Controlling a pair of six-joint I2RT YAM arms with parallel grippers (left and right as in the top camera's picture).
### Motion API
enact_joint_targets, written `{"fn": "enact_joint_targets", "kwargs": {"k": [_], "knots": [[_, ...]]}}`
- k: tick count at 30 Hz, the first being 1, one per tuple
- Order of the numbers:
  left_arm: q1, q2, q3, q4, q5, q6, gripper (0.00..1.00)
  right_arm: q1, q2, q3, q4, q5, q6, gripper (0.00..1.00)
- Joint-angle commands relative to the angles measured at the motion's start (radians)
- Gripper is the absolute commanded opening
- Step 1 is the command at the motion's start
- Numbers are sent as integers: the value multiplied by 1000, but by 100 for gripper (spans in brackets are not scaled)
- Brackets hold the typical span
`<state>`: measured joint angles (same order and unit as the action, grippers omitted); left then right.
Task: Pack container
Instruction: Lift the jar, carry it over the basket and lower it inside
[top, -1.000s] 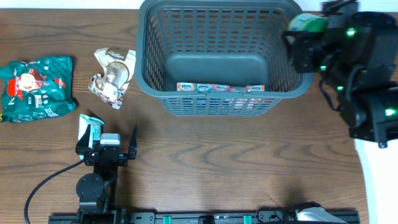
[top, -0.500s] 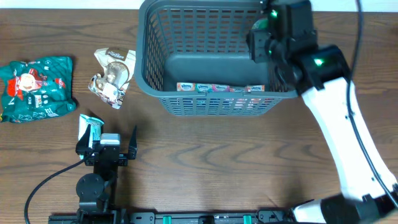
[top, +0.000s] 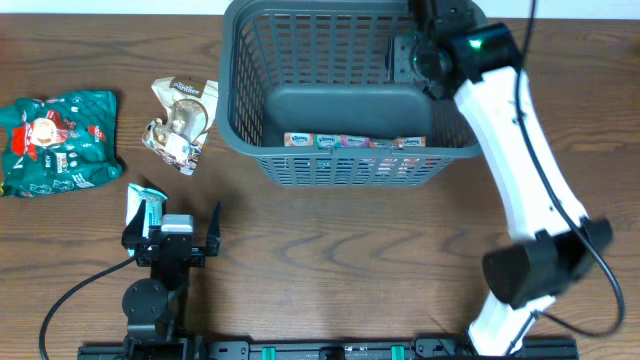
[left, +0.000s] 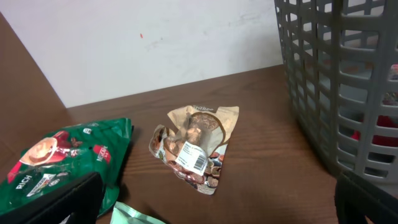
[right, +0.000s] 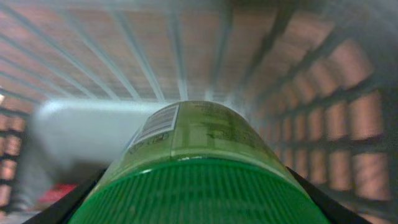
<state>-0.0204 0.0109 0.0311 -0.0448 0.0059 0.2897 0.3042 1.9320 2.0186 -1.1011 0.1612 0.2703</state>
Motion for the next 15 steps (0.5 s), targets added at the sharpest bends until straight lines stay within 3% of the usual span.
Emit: {"fn": "enact_joint_targets", "kwargs": {"k": [1, 15], "knots": [[6, -7, -27, -24, -2, 13, 99, -31, 72, 14, -37, -25, 86, 1], [6, -7, -27, -24, -2, 13, 99, -51, 137, 13, -74, -27, 93, 1]]}}
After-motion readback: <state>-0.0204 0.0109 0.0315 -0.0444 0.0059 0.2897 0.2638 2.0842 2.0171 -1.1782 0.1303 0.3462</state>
